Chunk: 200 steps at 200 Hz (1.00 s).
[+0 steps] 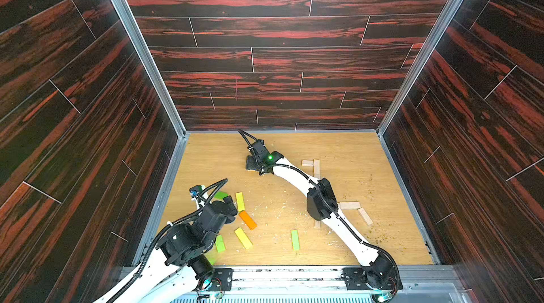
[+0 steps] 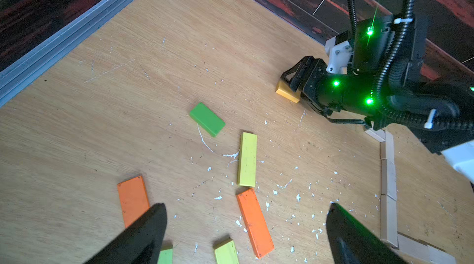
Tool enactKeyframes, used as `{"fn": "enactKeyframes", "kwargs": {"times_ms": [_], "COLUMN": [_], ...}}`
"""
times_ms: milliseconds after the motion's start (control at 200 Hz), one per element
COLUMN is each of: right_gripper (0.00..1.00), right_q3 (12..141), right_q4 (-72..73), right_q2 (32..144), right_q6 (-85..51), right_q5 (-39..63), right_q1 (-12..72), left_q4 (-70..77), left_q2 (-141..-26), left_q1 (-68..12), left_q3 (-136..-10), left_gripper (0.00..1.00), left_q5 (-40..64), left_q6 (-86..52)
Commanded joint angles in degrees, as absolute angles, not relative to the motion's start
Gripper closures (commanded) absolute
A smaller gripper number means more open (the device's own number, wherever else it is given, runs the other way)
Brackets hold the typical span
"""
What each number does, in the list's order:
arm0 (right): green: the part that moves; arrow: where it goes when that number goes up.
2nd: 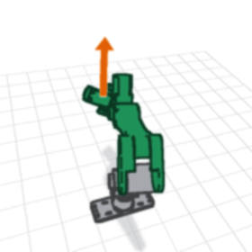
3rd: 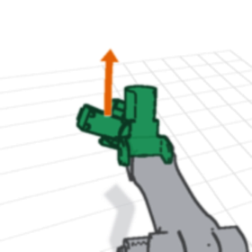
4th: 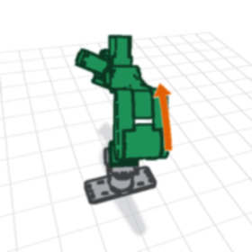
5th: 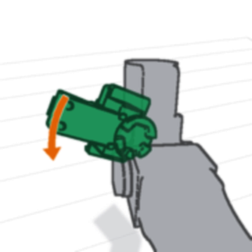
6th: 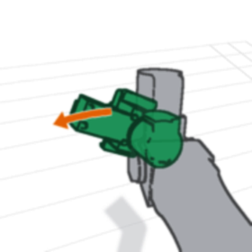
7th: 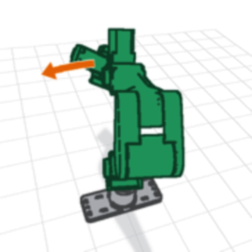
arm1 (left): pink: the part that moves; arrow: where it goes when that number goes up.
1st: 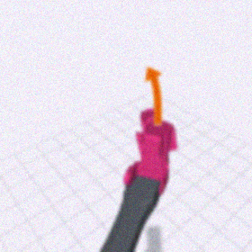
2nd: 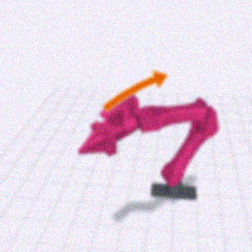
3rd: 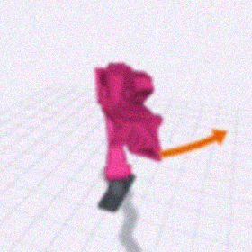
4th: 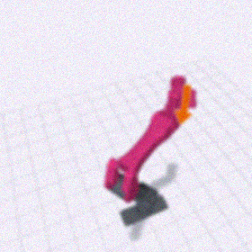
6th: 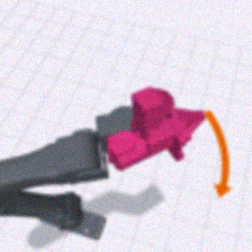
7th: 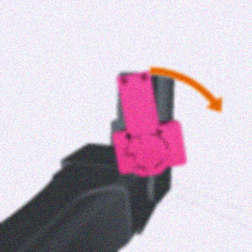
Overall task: Assemble a giraffe with building blocks
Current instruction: Place the building block at the center of the board.
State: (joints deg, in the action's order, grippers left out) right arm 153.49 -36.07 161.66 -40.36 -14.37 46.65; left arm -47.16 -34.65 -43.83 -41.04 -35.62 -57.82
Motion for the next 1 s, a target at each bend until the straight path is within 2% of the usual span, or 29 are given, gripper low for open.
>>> {"fn": "enactKeyframes", "kwargs": {"times_ms": [0, 366, 762, 882, 997], "right_gripper": [0.26, 0.23, 0.19, 0.18, 0.18], "right_q3": [153.5, 154.8, 153.0, 141.3, 112.5], "right_q4": [-37.0, -35.8, -40.7, -39.3, -24.7], "right_q2": [165.7, 161.3, 144.9, 133.8, 115.3], "right_q6": [-41.4, -40.1, -35.6, -31.0, -29.2], "right_q5": [-13.8, -14.2, -16.7, -20.0, -20.0], "right_q1": [46.9, 46.3, 46.3, 47.9, 48.5], "left_q4": [-48.6, -49.6, -53.2, -52.6, -50.7], "left_q2": [-34.2, -34.1, -34.7, -37.7, -41.7], "left_q1": [-43.5, -43.6, -43.5, -43.5, -43.4], "left_q3": [-40.3, -41.0, -43.4, -44.1, -44.4], "left_gripper": [0.0, 0.0, 0.0, 0.0, 0.01], "left_q5": [-36.9, -36.7, -36.6, -36.4, -36.2], "left_q6": [-57.6, -57.7, -59.5, -59.2, -58.6]}}
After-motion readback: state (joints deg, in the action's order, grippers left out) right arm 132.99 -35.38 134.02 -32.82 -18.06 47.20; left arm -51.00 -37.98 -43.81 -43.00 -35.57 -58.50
